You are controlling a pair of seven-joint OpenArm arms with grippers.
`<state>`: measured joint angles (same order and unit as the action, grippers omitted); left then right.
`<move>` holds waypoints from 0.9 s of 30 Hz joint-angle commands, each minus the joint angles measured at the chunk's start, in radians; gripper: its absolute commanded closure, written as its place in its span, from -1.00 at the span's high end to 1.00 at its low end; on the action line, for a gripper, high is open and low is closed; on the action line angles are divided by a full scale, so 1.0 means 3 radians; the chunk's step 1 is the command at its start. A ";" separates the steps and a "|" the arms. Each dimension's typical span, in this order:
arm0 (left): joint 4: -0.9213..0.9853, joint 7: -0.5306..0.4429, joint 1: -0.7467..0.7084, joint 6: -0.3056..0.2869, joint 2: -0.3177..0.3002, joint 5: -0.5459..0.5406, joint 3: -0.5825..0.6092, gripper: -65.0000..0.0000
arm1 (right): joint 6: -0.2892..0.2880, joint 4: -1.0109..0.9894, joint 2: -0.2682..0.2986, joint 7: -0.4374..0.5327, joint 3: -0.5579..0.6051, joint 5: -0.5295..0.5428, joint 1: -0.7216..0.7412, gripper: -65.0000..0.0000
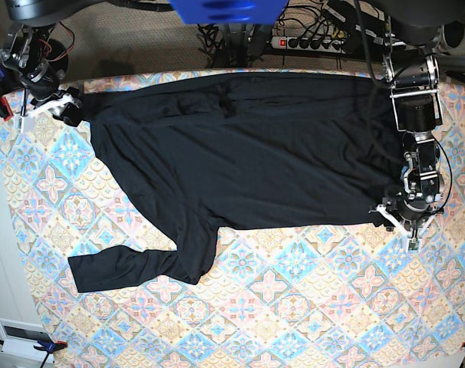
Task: Layout the t-shirt on the table in an organized manner, then fold the t-shirt properly
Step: 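Release the shirt end with the left gripper and grasp the shirt's side edge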
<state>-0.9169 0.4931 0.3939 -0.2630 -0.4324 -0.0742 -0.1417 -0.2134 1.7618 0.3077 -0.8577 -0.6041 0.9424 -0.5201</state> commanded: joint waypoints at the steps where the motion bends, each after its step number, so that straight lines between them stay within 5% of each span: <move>1: -0.0051 -0.0071 0.0091 0.0015 -0.0065 0.0004 -0.0001 -0.15 | -0.0028 0.0057 0.0056 0.0054 -0.0019 0.0037 0.0003 -0.27; 21: -0.0066 -0.0071 -0.0103 -0.0011 -0.0172 0.0291 0.0214 -0.17 | -0.0028 0.0032 0.0056 0.0054 -0.0014 0.0037 0.0049 -0.27; 24: -0.0066 -0.0076 -0.0103 -0.0011 -0.0177 0.0286 0.0582 -0.42 | -0.0028 0.0037 0.0056 -0.0023 -0.0014 0.0037 0.0089 -0.27; 27: -0.0066 -0.0112 -0.0083 0.0000 -0.0167 0.0260 0.0613 -0.88 | -0.0028 0.0057 0.0056 -0.0115 -0.0014 0.0037 0.0192 -0.27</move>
<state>-0.9272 0.4595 0.3492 -0.2630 -0.4656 0.0040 0.0479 -0.2138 1.7588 0.3069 -0.9131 -0.6018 0.9405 -0.4667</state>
